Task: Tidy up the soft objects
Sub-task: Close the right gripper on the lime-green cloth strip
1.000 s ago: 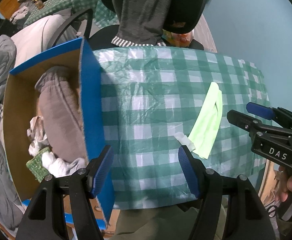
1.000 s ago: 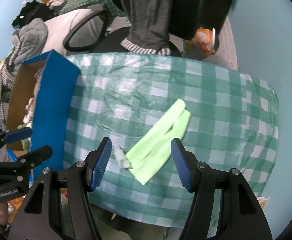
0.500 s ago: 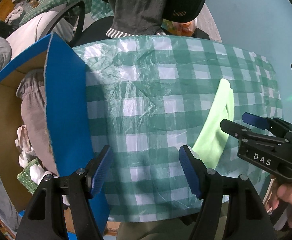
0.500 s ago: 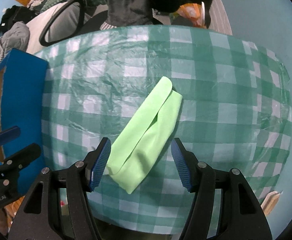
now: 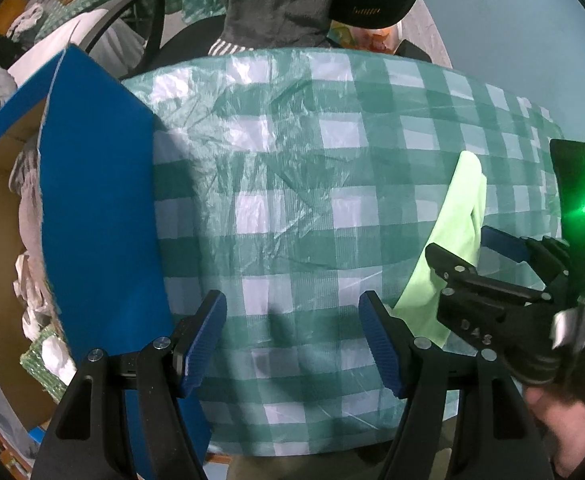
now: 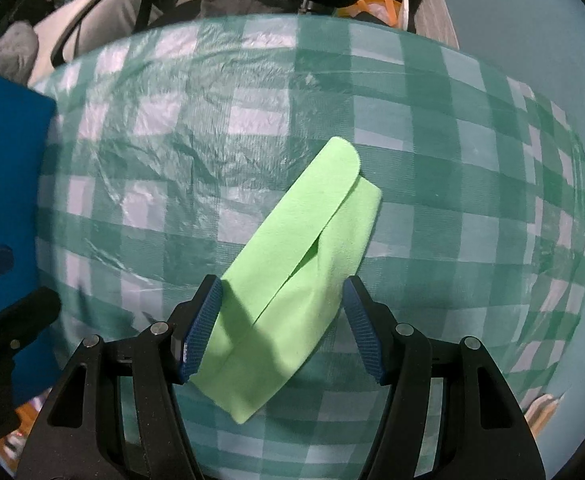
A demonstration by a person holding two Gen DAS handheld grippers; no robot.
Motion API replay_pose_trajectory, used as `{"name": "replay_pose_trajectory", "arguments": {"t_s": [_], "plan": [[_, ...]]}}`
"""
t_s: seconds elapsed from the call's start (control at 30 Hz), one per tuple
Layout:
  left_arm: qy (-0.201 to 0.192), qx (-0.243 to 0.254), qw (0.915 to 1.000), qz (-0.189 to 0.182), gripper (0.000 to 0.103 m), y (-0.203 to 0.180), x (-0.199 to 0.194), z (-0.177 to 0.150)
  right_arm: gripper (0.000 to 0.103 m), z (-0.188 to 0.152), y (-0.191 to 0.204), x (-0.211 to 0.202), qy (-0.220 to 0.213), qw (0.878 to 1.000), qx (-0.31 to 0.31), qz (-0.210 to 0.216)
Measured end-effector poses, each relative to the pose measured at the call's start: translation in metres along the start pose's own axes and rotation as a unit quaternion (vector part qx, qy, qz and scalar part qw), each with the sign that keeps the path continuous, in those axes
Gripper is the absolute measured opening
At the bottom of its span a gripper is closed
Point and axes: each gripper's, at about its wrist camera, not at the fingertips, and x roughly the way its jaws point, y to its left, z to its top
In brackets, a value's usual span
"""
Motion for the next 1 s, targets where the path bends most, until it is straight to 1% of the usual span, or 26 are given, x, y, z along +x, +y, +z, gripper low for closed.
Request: {"name": "replay_pose_trajectory", "arguments": {"t_s": [0.07, 0.17, 0.2, 0.27, 0.33, 0.37, 0.43, 0.5, 0.67, 0.8, 1.0], "plan": [[0.003, -0.005, 1.0000, -0.001, 0.070, -0.001, 0.002, -0.003, 0.063, -0.001, 0.006, 0.000, -0.004, 1.000, -0.016, -0.019], [0.007, -0.010, 0.9999, 0.001, 0.070, -0.002, 0.002, -0.006, 0.062, -0.004, 0.007, -0.001, -0.012, 1.000, -0.020, -0.021], [0.008, -0.012, 0.9999, 0.001, 0.070, -0.002, 0.002, -0.006, 0.059, -0.005, 0.008, -0.002, -0.014, 1.000, -0.019, -0.020], [0.010, -0.016, 0.9998, 0.001, 0.070, -0.002, 0.001, -0.008, 0.048, -0.011, 0.015, -0.007, -0.017, 0.999, -0.027, -0.017], [0.010, -0.020, 0.9997, 0.000, 0.070, 0.000, 0.002, -0.013, 0.023, -0.015, 0.015, -0.011, -0.019, 0.999, -0.033, -0.013], [0.011, -0.022, 0.9997, 0.000, 0.070, 0.000, 0.002, -0.015, 0.018, -0.016, 0.014, -0.012, -0.018, 0.999, -0.033, -0.005], [0.011, -0.026, 0.9996, -0.002, 0.070, -0.001, 0.001, -0.019, 0.013, -0.018, 0.013, -0.013, -0.015, 0.999, -0.033, 0.007], [0.013, -0.029, 0.9995, -0.005, 0.070, -0.002, 0.001, -0.022, 0.010, -0.020, 0.013, -0.015, -0.014, 0.999, -0.037, 0.016], [0.021, -0.038, 0.9989, -0.015, 0.070, -0.007, 0.003, -0.030, 0.009, -0.029, 0.000, -0.030, -0.026, 0.998, -0.036, 0.032], [0.030, -0.050, 0.9980, -0.024, 0.070, -0.015, 0.008, -0.038, 0.009, -0.036, -0.016, -0.039, -0.030, 0.998, -0.040, 0.034], [0.042, -0.071, 0.9960, -0.034, 0.070, -0.027, 0.019, -0.047, 0.009, -0.046, -0.036, -0.040, -0.025, 0.998, -0.049, 0.031]]}}
